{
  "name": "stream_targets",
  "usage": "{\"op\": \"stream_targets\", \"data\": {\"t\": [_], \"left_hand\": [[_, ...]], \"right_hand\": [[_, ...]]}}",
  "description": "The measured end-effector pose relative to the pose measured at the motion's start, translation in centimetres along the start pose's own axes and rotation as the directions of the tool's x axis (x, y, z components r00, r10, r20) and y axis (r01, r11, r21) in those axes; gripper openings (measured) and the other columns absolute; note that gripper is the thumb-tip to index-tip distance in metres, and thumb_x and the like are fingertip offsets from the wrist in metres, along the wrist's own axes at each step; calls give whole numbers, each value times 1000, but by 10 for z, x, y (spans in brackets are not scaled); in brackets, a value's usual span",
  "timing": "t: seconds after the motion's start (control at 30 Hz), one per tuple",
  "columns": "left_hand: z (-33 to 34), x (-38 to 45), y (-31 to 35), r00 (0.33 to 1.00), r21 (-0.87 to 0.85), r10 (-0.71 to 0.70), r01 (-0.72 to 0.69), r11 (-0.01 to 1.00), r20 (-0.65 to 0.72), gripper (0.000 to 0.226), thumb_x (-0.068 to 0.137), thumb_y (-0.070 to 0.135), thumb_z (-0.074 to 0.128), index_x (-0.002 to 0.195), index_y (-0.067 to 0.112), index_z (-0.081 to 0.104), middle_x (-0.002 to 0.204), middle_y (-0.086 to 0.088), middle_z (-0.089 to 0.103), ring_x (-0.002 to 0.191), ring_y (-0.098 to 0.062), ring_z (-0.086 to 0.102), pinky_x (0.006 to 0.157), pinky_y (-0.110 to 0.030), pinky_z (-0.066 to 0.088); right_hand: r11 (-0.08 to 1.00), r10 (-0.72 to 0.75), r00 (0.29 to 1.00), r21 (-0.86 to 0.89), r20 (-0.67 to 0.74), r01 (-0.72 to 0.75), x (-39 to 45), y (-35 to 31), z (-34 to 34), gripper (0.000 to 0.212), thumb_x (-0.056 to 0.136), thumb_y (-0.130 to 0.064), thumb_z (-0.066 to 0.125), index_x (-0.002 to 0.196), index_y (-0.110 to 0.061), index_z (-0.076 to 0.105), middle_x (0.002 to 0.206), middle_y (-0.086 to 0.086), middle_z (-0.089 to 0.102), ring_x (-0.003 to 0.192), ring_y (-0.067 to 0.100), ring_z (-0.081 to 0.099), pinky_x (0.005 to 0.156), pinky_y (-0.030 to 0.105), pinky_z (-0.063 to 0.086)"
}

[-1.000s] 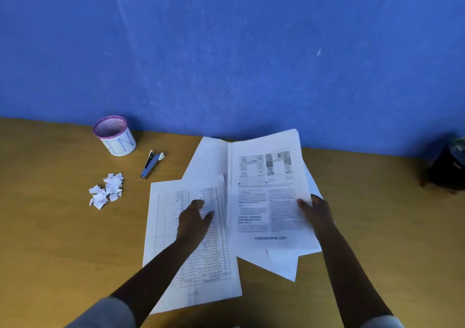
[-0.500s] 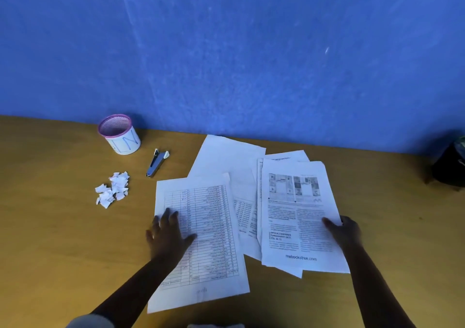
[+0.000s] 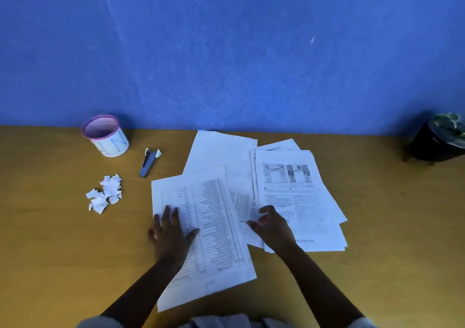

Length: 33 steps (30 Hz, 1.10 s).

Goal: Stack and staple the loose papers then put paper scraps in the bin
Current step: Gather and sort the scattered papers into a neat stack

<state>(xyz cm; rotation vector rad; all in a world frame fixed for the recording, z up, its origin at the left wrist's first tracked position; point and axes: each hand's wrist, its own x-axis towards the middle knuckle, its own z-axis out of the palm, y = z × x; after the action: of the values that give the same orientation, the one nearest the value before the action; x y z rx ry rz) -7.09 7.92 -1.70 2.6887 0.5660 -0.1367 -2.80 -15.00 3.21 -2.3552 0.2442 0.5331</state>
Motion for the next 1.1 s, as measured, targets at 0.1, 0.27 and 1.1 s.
{"op": "stream_targets", "data": {"t": [0.1,0.27,1.1], "left_hand": [[2,-1,-3,1000,-4,10,-10,1000,-8,82,79,52,58,143,15,22,155,-8,16,143,-34,9,113,-53,15],[3,-3,-2,1000,-24,18,-19,1000,-19,82,79,52,58,143,14,24,155,-8,18,143,-34,10,113,-53,15],[11,2,-9,996,29,47,-45,999,-71,82,68,51,70,134,10,42,145,-14,40,135,-40,31,104,-58,29]], "right_hand": [[1000,-20,999,-21,40,21,-2,-17,22,54,78,-41,71,119,-13,50,110,4,68,106,19,62,83,25,45],[999,25,994,-46,108,-20,1,-35,44,56,78,-41,71,121,-12,49,121,7,63,110,23,61,85,26,46],[1000,-14,1000,7,9,14,50,-53,48,59,76,-35,73,125,-10,51,114,7,67,112,22,60,97,30,46]]}}
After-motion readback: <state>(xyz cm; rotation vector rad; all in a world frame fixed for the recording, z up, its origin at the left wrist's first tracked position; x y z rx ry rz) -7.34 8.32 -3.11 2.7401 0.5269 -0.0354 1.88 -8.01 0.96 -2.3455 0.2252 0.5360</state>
